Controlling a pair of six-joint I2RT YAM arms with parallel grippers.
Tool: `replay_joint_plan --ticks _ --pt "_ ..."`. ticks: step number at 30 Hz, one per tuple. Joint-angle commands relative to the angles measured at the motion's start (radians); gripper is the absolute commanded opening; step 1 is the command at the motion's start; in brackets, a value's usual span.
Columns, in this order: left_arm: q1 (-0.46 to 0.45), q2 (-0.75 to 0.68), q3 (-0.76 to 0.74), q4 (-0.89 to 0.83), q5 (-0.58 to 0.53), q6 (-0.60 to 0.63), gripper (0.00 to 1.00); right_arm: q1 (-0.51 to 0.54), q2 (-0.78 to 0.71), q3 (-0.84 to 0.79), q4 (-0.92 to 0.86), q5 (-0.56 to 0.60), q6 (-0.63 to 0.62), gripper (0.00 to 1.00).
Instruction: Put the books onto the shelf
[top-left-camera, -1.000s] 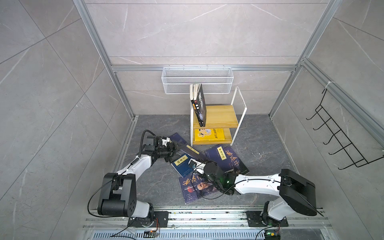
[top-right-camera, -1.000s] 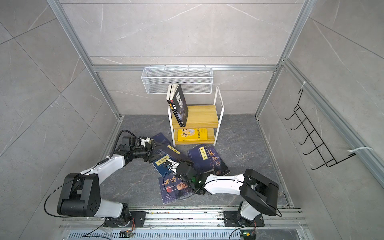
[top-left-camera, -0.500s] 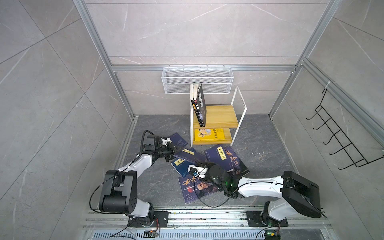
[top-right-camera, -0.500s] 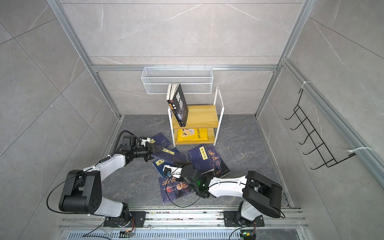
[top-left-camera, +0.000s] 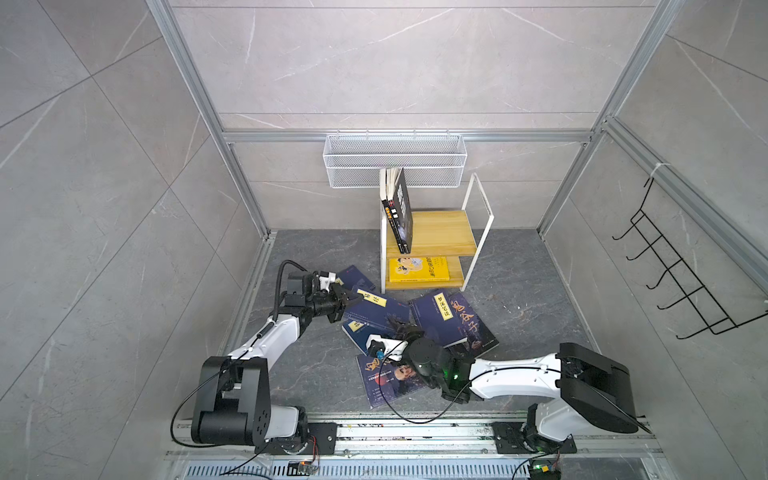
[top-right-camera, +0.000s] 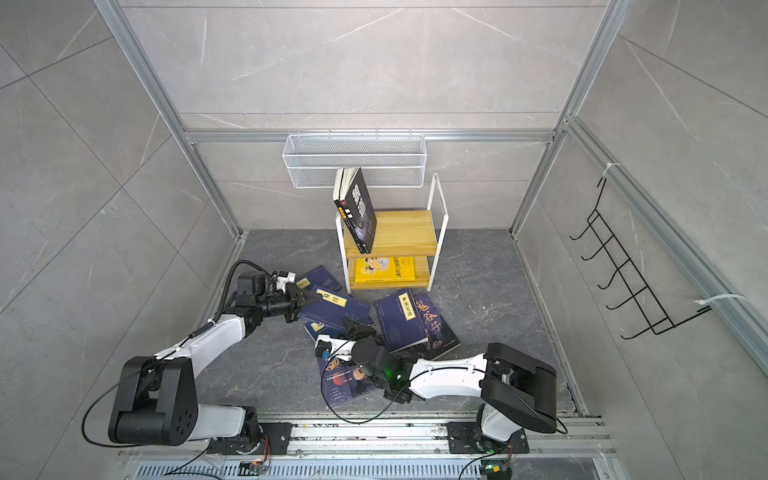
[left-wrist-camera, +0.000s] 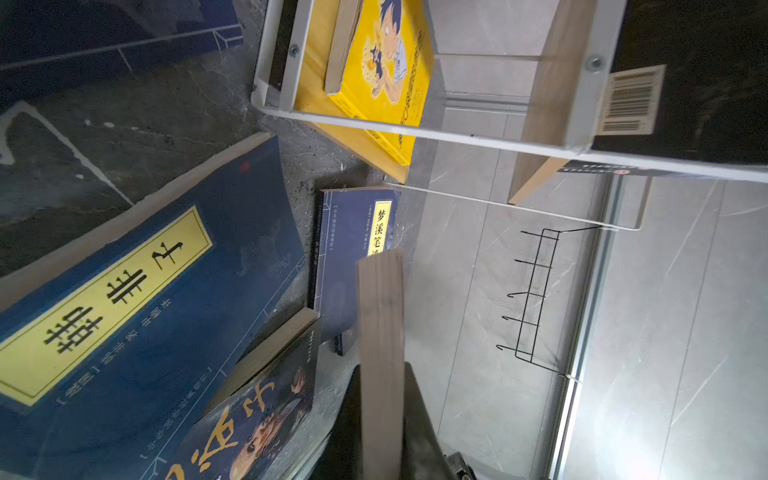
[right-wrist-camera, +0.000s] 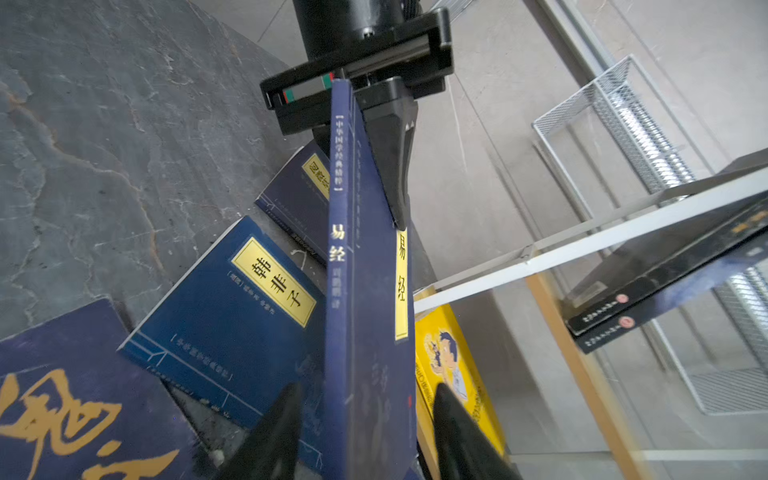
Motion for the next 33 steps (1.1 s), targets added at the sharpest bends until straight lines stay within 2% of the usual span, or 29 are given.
replay_joint_plan --ticks 1,6,9,16,20,23,24,26,28,30,33 --pt "0.038 -0.038 0.014 0.076 0.017 -0.066 0.00 0.054 0.090 0.084 0.015 0.224 -0.018 0.59" --pt "0.064 -0.064 0.020 0.076 0.016 -0.082 0.00 0.088 0.244 0.239 0.025 0.437 0.013 0.58" --pt "0.087 -0.072 0.017 0.067 0.012 -0.085 0.00 0.088 0.310 0.304 0.104 0.534 -0.040 0.56" --pt "0.099 -0.082 0.012 0.063 0.008 -0.080 0.00 0.069 0.390 0.382 0.160 0.526 -0.070 0.49" --pt "0.100 -0.085 0.000 0.060 0.002 -0.069 0.00 0.034 0.421 0.410 0.186 0.489 -0.067 0.41" --pt "0.100 -0.087 0.004 0.058 0.009 -0.075 0.00 0.013 0.445 0.461 0.163 0.457 -0.074 0.34" --pt "0.101 -0.087 0.004 0.057 0.010 -0.074 0.00 0.008 0.450 0.473 0.156 0.439 -0.078 0.26" --pt "0.101 -0.089 -0.001 0.052 0.000 -0.057 0.00 -0.002 0.459 0.487 0.156 0.409 -0.095 0.02" --pt "0.103 -0.092 -0.002 0.045 -0.007 -0.040 0.00 -0.010 0.468 0.489 0.178 0.401 -0.134 0.00" --pt "0.114 -0.093 0.003 0.031 -0.011 -0.033 0.13 -0.010 0.455 0.465 0.203 0.403 -0.181 0.00" --pt "0.133 -0.096 -0.002 0.012 -0.034 0.018 0.42 -0.012 0.397 0.377 0.222 0.381 -0.203 0.00"
